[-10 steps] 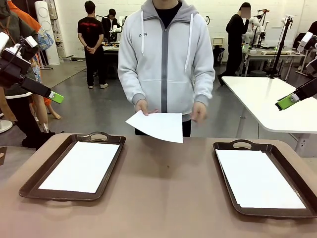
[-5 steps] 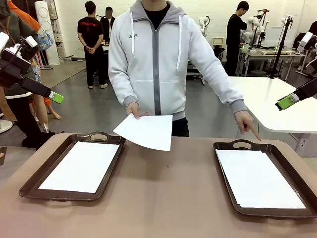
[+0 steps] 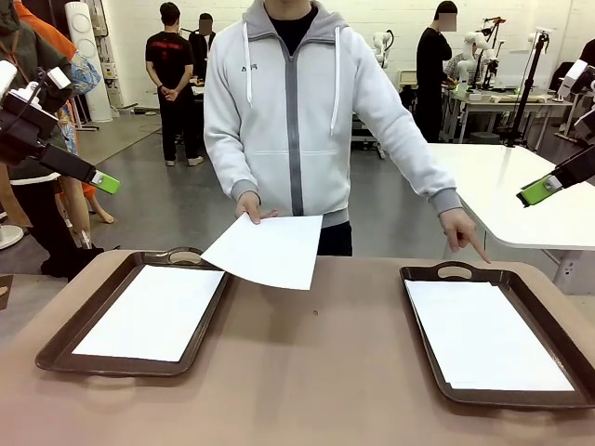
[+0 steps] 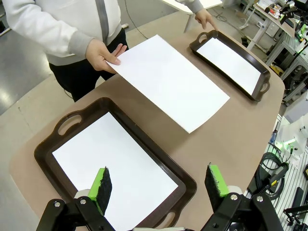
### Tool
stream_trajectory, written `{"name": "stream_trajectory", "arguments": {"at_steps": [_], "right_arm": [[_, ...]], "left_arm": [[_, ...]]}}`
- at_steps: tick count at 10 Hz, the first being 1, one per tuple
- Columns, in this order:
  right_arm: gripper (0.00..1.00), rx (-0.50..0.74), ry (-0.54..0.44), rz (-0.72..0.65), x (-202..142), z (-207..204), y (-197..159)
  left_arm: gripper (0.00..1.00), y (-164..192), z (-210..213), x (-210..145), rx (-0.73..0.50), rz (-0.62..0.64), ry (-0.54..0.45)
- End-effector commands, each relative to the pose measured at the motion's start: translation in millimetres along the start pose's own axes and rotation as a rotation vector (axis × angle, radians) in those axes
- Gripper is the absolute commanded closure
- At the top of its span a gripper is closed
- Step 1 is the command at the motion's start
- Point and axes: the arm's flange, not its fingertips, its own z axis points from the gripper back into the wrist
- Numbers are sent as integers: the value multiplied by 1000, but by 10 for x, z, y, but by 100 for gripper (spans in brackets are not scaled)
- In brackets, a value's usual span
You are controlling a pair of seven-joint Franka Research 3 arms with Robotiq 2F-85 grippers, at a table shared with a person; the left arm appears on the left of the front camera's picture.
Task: Sort the A4 documents.
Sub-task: Receive the A4 Paper.
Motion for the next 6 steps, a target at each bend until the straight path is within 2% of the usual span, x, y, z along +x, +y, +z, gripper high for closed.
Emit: {"name": "stream_trajectory", "arguments": {"at_steps": [1,6], "right_arm": [[0,2,-7,8,15,0,7],[0,2,-7,8,15,0,7]], "left_arm": [[0,-2,-10,-3,8,0,-2],[0,-2,-10,-3,8,0,-2]]}}
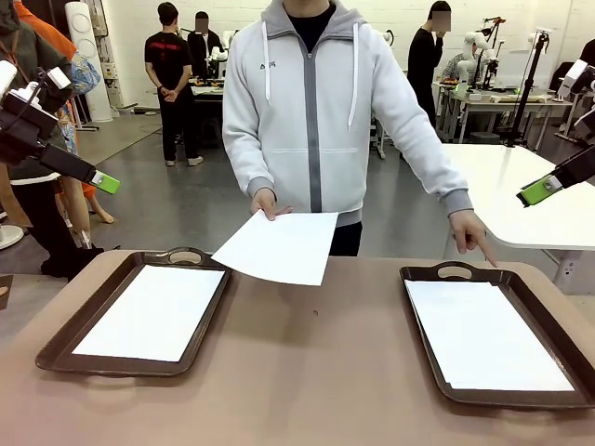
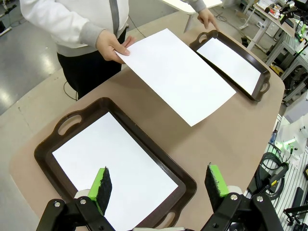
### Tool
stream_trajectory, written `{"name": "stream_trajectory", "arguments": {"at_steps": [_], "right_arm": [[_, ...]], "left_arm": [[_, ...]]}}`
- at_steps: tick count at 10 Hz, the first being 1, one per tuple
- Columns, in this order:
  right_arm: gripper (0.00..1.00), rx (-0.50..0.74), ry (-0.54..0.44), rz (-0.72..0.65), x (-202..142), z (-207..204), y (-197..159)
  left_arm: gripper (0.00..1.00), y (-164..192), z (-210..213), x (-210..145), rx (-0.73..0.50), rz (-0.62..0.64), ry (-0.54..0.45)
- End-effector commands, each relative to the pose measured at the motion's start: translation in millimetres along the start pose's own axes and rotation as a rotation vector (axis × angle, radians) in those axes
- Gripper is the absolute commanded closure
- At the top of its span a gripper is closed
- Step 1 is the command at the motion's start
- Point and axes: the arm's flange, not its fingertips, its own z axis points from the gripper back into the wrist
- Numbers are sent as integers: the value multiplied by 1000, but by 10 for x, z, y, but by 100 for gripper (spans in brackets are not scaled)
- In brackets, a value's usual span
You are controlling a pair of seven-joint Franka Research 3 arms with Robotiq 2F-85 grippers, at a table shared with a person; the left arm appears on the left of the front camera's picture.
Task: Sort the A4 documents.
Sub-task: Receive the A4 Paper.
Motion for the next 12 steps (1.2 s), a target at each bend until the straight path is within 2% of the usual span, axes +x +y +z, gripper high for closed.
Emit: {"name": "stream_trajectory", "arguments": {"at_steps": [1,4,5,10,12], "right_arm": [[0,2,-7,8,15,0,7],[0,0,0,0,0,0,0],[0,33,-66,-60,-14,-78,-106],[0,116,-209,-355,-146,-993,-693],[0,241,-286,-528,-228,-1408,-967]], "left_arm": [[0,-2,-10,-3,8,0,-2],[0,-2,-10,-3,8,0,-2],[0,-2,-10,-3,8,0,-2],[0,-2,-10,-3,8,0,-2],[0,-2,-10,-3,8,0,-2]]}}
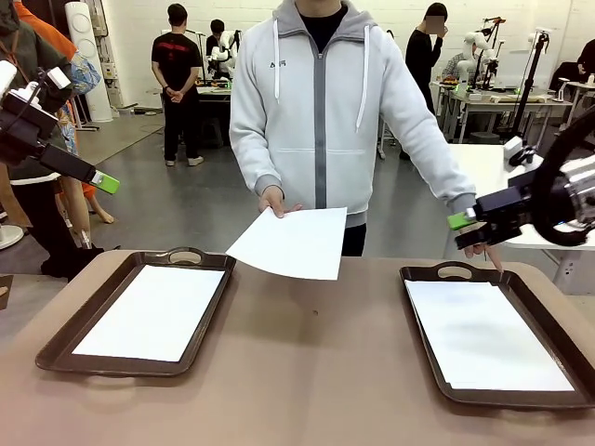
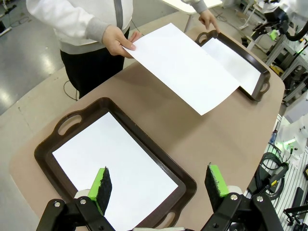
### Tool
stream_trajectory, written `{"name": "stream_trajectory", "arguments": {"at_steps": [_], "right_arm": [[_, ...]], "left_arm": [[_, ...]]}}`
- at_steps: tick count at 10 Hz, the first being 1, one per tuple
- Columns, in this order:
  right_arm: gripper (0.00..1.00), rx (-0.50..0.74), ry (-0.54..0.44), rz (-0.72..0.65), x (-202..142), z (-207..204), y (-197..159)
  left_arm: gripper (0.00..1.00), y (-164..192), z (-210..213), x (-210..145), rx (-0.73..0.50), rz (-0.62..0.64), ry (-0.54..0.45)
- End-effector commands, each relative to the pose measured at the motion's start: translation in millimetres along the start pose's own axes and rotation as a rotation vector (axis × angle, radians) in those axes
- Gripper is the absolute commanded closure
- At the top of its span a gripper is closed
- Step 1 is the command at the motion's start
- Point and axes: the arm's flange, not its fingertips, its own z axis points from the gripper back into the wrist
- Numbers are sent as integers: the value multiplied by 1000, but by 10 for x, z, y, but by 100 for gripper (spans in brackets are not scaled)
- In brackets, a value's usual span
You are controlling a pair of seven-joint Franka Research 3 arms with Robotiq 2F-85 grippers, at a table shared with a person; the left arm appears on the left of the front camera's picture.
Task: Sort the A4 documents.
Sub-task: Receive the A4 Paper.
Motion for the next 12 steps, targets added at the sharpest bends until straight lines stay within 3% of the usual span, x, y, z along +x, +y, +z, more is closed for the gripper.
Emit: {"name": "stream_trajectory", "arguments": {"at_steps": [1,3,6,12], "right_arm": [[0,121,-111,-141,68,-260,-236],[0,215,-208,-237,111,-584,-512],[0,272,-273,-354,184,-1092,-860],[0,306,-237,-466,355,-1909,-1000]], "left_arm": [[0,-1,-12,-3,7,0,-2],[0,-1,-12,-3,7,0,-2],[0,-1,-12,-3,7,0,-2],[0,-1,-12,-3,7,0,-2]]}}
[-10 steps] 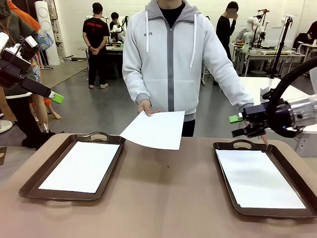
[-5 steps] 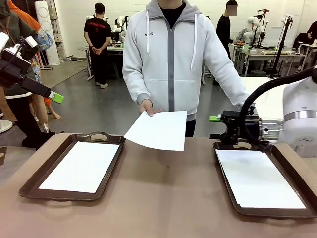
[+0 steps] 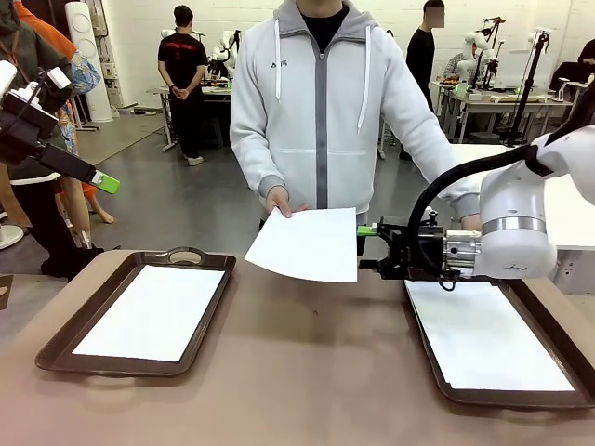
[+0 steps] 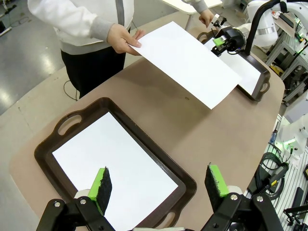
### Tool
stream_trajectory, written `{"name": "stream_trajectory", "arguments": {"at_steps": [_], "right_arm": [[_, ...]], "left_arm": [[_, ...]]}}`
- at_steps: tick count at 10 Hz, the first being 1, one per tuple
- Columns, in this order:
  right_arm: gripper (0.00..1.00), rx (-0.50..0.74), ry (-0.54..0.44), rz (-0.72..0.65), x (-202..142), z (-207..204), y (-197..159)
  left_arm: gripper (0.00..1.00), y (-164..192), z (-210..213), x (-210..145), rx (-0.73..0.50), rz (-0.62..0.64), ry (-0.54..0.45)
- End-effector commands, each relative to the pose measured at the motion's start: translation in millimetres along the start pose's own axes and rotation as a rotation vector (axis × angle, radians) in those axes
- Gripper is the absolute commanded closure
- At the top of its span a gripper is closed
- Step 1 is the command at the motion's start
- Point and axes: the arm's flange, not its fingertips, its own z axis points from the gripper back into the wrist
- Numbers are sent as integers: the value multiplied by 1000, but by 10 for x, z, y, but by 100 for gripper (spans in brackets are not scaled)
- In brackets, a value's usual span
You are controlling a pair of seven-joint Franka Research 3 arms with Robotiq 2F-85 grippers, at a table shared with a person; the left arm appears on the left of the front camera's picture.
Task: Sort the A4 documents.
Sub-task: Receive the A4 Paper.
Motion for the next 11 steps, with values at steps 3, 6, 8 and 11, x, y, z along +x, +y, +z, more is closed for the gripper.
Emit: {"name": "stream_trajectory", "arguments": {"at_steps": [3,6,8,11], "right_arm": [[0,45,8,-58,113,-285,-23],[0,81,39,-90,132,-407,-20],[0,88,94,-108,136,-478,25],[2,92,122,-113,159,-485,28]], "left_arm": [[0,-1,-11,-3,8,0,-2],[0,-1,-11,-3,8,0,-2],[0,-1,-11,-3,8,0,-2],[0,-1,-11,-3,8,0,-2]]}}
